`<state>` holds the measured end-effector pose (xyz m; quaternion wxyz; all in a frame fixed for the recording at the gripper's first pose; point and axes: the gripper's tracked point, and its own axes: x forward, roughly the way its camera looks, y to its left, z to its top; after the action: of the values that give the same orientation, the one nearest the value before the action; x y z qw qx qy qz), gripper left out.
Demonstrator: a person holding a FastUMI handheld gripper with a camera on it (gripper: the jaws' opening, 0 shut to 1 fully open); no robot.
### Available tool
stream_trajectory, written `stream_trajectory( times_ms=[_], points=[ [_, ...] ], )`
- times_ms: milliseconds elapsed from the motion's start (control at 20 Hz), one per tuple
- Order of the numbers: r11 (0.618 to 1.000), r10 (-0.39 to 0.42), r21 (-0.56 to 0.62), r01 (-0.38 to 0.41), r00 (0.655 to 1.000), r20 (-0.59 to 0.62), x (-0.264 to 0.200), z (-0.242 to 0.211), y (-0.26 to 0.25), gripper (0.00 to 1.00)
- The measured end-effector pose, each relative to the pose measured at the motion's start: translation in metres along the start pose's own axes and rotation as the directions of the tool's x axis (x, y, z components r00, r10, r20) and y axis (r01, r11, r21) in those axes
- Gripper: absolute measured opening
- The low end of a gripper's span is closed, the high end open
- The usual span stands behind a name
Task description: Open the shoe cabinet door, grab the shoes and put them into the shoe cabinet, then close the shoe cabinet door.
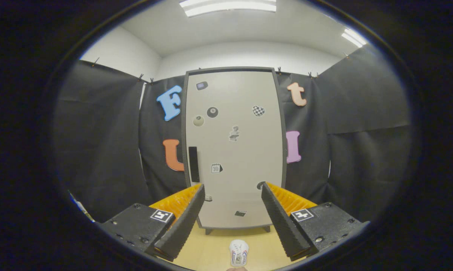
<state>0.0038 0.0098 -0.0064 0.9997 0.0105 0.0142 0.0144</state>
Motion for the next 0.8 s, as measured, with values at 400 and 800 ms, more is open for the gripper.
stream_trajectory(
  times_ms=[400,800],
  points=[
    [0.999,0.031,-0.020,-0.031,0.999,0.010,0.037,0.003,0.023,0.99],
    [0.993,0.099,-0.067,-0.093,0.991,0.088,0.115,0.024,0.084,0.99]
  ],
)
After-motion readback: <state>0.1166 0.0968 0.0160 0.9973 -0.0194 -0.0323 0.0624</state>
